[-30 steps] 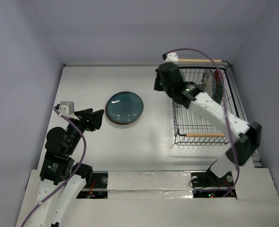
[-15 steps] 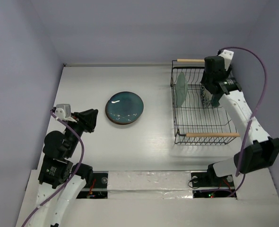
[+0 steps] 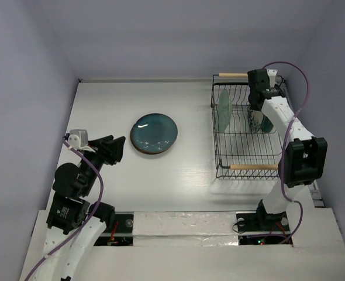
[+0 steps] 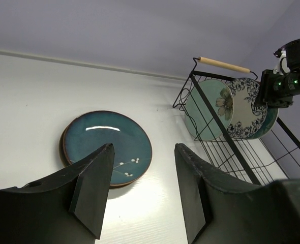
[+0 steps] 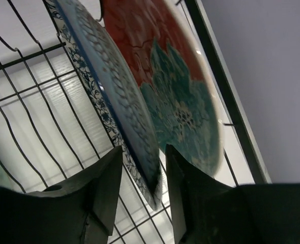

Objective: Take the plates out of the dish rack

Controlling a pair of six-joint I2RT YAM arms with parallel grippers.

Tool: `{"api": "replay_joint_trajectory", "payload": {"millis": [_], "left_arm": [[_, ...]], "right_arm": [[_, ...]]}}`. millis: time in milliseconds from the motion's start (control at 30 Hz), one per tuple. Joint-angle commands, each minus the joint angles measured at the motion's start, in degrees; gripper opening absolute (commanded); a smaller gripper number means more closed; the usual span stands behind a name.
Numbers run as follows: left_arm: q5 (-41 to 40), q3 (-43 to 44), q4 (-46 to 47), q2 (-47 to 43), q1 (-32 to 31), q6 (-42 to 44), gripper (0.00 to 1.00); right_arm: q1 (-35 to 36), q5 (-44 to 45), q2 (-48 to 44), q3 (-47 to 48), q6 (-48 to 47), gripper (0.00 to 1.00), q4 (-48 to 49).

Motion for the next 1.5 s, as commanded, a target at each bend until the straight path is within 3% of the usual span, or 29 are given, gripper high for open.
{"api": "replay_joint_trajectory", "payload": {"millis": [0, 233, 533, 1033, 1267, 1400, 1467], "left_arm": [[-0.6, 0.3, 1.4, -1.0, -0.3, 0.1, 0.48], [-1.8, 0.5, 1.0, -0.6, -0.3, -0.1, 0.48], [-2.0, 0.6, 1.0, -0.5, -0.3, -0.1, 0.48], [-2.0, 0.5, 1.0, -0.2, -0.3, -0.1, 0.48], [-2.0, 0.5, 1.0, 0.0, -0.3, -0.1, 0.48], [-1.9, 0.4, 1.0, 0.0, -0.3, -0.2, 0.48], [-1.9, 0.4, 1.1, 0.1, -0.3, -0.2, 0.48]], "right_arm": [[0.3, 2.0, 0.9, 3.5, -3.1, 0.43, 0.8], [0.3, 5.0, 3.8, 4.2, -3.7, 0.22, 0.8], [0.9, 5.8, -2.8, 3.7, -6.8, 0.01, 2.4], [4.8, 8.9, -16.7, 8.9, -3.5, 0.00, -2.0], [5.3, -2.3, -29.9, 8.5, 1.1, 0.00, 2.1], [6.9, -16.1, -35.5, 4.8, 5.6, 0.00, 8.3], [8.5, -28.0, -36.9, -0.7, 9.5, 0.00, 16.9]]}}
